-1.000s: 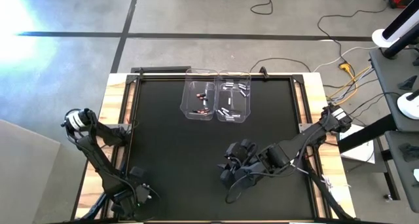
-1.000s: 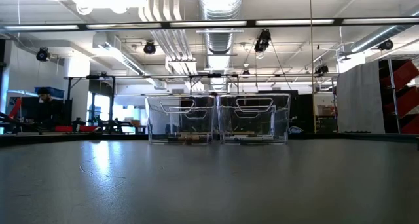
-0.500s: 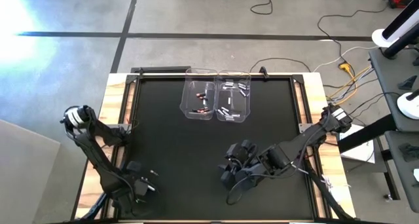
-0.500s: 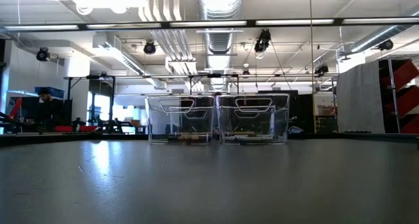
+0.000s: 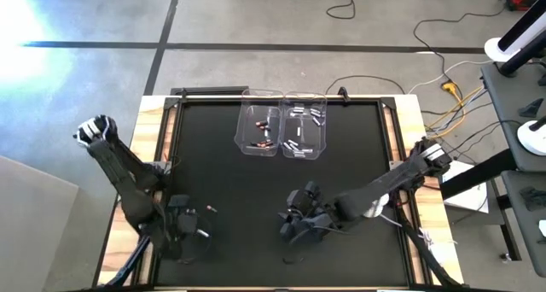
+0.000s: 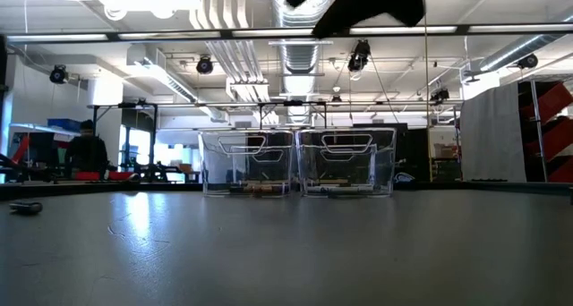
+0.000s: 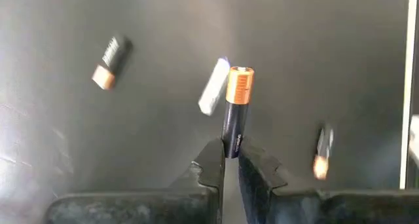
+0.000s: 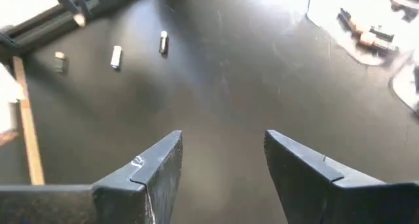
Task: Sort batteries
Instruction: Put the black battery into the left transparent bin
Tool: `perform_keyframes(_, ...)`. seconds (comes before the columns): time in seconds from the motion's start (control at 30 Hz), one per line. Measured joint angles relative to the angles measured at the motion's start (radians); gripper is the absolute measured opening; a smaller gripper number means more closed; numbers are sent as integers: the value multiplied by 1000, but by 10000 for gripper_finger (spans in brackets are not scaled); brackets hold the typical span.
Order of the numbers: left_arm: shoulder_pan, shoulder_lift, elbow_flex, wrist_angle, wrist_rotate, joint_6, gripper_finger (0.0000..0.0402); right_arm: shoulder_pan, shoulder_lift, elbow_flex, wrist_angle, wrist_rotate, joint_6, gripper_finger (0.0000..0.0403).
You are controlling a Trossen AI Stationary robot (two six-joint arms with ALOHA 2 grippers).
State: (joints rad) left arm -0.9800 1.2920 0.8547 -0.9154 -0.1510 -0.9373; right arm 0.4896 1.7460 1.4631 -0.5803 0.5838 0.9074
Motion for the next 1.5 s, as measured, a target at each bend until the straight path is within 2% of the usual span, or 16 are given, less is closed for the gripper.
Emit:
perform_keyframes(0.2, 137, -151, 30, -1, -185, 53, 11, -96, 129, 0, 189, -103, -174, 208)
perform_keyframes(0.3, 178, -231, 53, 2, -290, 64, 11, -146, 191, 1, 277, -104, -217, 209)
perform_keyframes(0.47, 195, -341, 86, 2, -455, 49, 11, -226, 288, 2, 443, -33, -341, 203)
perform_keyframes(0.63, 195, -413, 97, 10, -563, 21, 11, -298, 383, 2, 674, -42, -486, 188)
perform_keyframes(0.73, 197, -442, 98, 13, -593, 6, 11, -344, 442, 2, 798, -93, -541, 172)
perform_keyframes(0.8, 202, -455, 98, 14, -602, 0, 11, -373, 482, 2, 869, -131, -549, 155)
perform_keyframes(0.97, 237, -476, 97, 13, -620, -14, 11, -421, 547, 2, 942, -138, -552, 94)
perform_keyframes(1.13, 328, -488, 81, 13, -616, -7, 11, -449, 589, 2, 1009, -193, -597, 28)
perform_keyframes(1.23, 416, -489, 80, 35, -573, 49, 11, -456, 605, 4, 1016, -211, -605, 13)
perform_keyframes(1.33, 526, -482, 80, 117, -511, 175, 11, -457, 615, 4, 1026, -210, -605, 13)
perform_keyframes(1.5, 808, -438, 79, 222, -319, 382, 11, -457, 620, 4, 1021, -211, -606, 13)
